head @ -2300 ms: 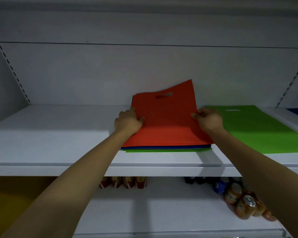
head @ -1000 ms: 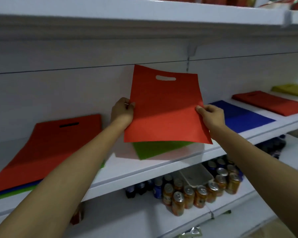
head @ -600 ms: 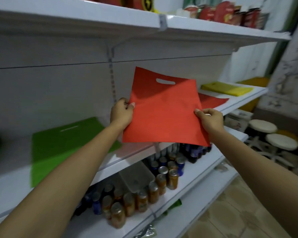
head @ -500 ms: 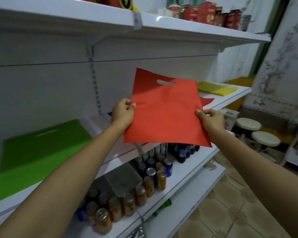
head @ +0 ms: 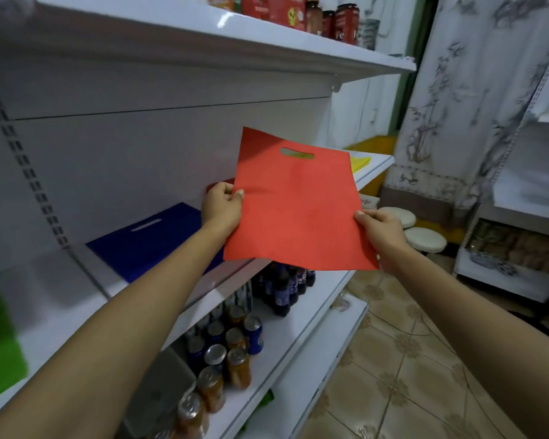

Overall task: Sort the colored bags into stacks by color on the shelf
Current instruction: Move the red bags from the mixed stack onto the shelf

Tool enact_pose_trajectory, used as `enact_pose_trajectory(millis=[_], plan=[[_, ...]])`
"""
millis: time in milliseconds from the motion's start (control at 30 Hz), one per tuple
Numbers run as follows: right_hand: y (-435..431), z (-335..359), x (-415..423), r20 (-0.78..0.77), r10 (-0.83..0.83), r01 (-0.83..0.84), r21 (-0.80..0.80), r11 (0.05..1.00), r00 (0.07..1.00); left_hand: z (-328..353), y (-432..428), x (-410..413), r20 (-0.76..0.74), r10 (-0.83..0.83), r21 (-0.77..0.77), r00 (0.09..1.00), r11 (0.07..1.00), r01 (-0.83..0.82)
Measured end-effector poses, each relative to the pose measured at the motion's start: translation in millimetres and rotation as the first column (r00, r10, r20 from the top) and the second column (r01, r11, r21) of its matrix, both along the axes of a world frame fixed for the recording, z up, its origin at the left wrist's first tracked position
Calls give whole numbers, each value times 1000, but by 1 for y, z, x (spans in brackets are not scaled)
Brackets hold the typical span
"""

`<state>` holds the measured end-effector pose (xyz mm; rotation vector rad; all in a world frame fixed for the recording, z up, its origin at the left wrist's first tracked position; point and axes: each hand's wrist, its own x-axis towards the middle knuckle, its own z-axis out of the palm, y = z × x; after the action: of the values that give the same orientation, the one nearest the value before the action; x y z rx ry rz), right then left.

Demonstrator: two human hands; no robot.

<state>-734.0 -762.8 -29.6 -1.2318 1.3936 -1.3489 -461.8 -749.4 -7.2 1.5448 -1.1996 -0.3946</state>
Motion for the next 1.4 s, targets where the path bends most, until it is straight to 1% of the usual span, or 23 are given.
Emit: enact_pose_trajectory(millis=[100,200,333,500,700,867,967,1033,1167,1300,1367,1400], plan=[[-39,4,-5,-25,-20,20,-15,1000,999,-1,-40,-5,5,-11,0,1000,1000,11],[-87,13,0,-87,-28,24,-55,998,996,1,-80,-1,18,5,-9,1000,1000,-5],[-155,21,12,-144,-27,18,-64,998,989,9,-130,16,100,66,13,993,998,-67],[-222,20,29,-213,-1,-18,-91,996,977,7,-175,35,160,52,0,986,999,-53],[-278,9,43,-260,96,-121,-81,989,961,-6,-197,55,144,63,28,988,997,-68],[-320,10,54,-284,215,-244,-72,967,935,-11,-204,62,110,119,77,987,989,-127],[-352,6,58,-354,286,-324,-51,945,891,-17,-203,55,59,169,89,984,981,-173],[-371,4,61,-393,342,-389,-43,920,853,-27,-202,49,38,207,125,978,970,-210],[-403,-7,64,-465,475,-535,2,845,747,-47,-206,34,35,319,198,947,927,-319],[-435,-22,64,-525,582,-670,30,741,620,-66,-211,9,79,486,266,871,832,-488],[-446,-31,63,-537,624,-720,43,693,568,-75,-213,-4,125,578,237,806,772,-590],[-452,-35,63,-535,636,-737,37,675,556,-76,-214,-10,142,617,214,774,744,-633]])
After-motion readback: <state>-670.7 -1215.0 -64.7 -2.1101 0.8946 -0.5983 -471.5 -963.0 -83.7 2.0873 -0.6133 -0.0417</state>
